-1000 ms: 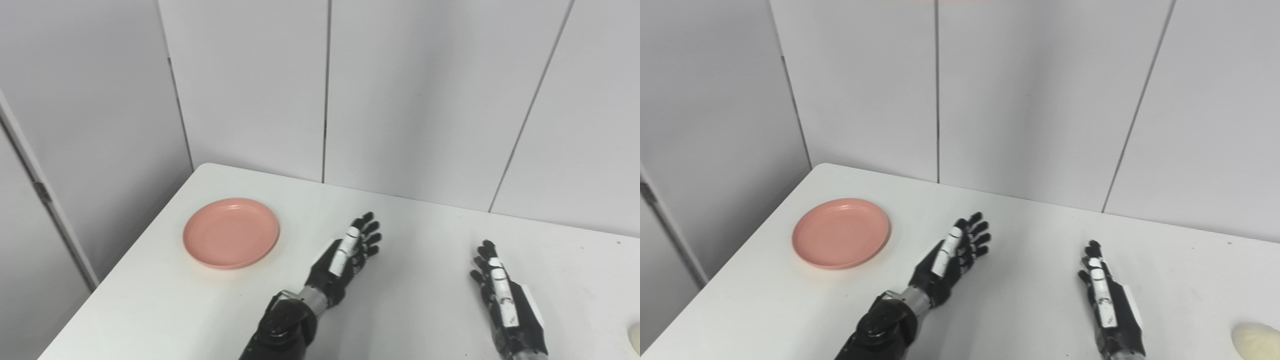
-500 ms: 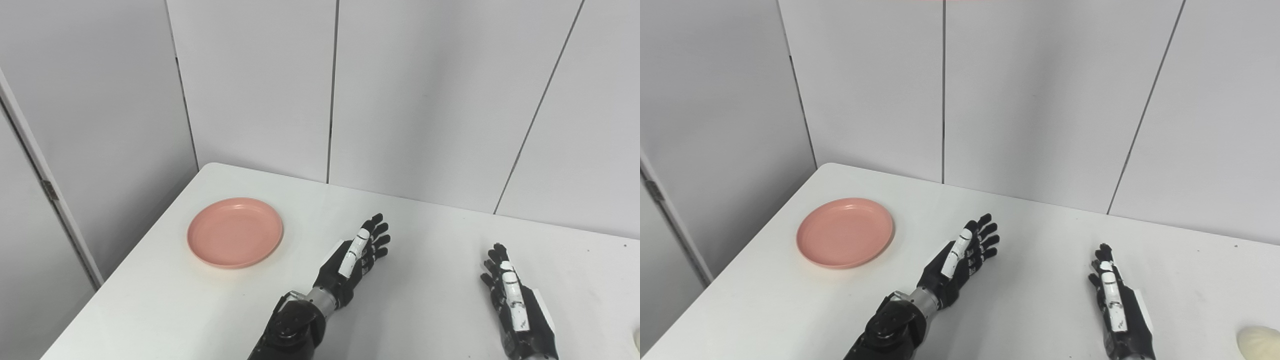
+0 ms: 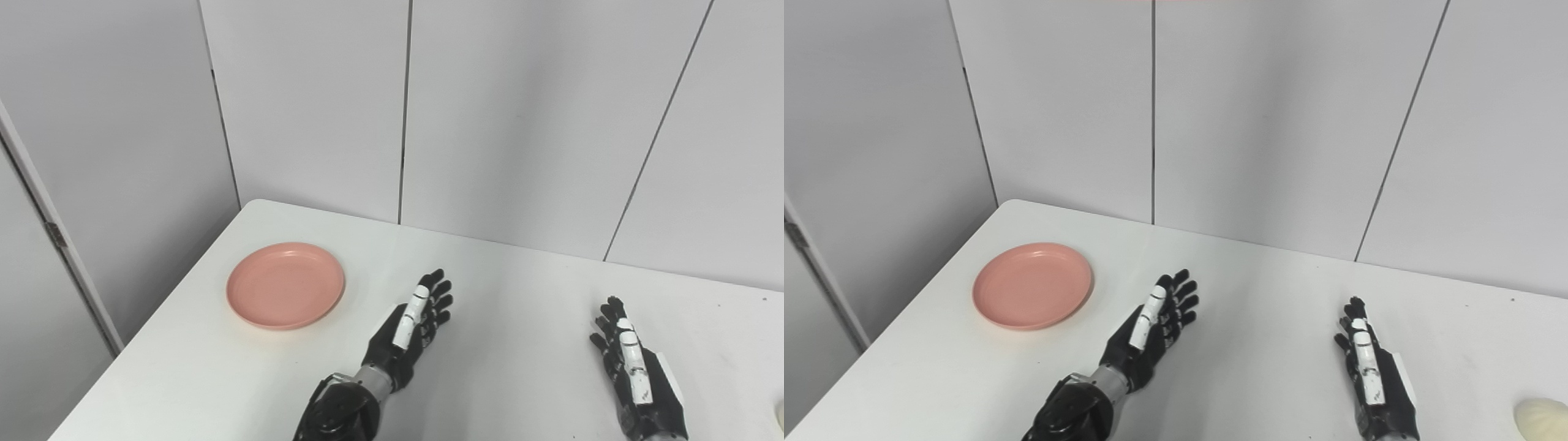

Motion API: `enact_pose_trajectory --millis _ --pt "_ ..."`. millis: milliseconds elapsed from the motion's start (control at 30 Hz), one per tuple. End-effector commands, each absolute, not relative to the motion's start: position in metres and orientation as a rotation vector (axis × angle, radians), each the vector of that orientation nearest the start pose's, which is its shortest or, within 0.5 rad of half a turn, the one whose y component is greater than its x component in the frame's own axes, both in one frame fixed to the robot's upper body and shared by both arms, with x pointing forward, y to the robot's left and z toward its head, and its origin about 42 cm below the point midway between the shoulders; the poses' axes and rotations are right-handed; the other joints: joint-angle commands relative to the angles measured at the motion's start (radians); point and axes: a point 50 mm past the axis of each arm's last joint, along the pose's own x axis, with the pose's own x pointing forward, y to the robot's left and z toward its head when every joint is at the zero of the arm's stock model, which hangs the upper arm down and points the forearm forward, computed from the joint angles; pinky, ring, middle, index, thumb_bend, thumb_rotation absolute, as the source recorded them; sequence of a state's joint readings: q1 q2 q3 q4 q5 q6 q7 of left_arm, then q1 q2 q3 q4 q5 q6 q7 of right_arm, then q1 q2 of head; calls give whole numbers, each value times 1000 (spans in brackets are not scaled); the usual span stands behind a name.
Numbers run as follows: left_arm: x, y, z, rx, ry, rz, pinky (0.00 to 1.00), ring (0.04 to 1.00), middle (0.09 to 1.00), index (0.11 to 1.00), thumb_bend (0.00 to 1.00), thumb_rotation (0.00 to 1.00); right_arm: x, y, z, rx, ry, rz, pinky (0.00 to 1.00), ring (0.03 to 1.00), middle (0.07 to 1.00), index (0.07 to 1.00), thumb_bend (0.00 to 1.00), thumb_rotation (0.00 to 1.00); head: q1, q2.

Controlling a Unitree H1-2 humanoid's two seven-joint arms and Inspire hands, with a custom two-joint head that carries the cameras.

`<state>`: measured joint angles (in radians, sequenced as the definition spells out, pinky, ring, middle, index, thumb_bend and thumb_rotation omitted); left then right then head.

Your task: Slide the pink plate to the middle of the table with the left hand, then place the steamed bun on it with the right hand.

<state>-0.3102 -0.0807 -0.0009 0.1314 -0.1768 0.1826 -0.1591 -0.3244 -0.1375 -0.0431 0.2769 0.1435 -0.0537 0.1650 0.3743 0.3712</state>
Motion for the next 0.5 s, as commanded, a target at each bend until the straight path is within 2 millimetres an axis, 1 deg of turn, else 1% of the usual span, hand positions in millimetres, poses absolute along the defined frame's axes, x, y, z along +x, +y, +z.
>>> enact_pose_trajectory --millis 0,133,300,467 --pt "380 140 182 -259 -97 -297 983 974 985 1000 676 1000 385 -254 120 -1 -62 148 1000 1000 1000 1000 128 1000 3 1" --pt "373 150 213 -287 -194 -278 935 935 961 985 695 989 385 -256 120 -9 -58 134 1000 1000 1000 1000 135 1000 7 3" --pt "365 164 246 -306 -300 -242 939 942 951 972 694 979 386 -258 120 -8 -63 140 1000 1000 1000 1000 137 1000 21 5" --pt "358 177 271 -317 -380 -202 948 947 957 983 681 971 388 -259 122 -5 -59 138 1000 1000 1000 1000 129 1000 30 8"
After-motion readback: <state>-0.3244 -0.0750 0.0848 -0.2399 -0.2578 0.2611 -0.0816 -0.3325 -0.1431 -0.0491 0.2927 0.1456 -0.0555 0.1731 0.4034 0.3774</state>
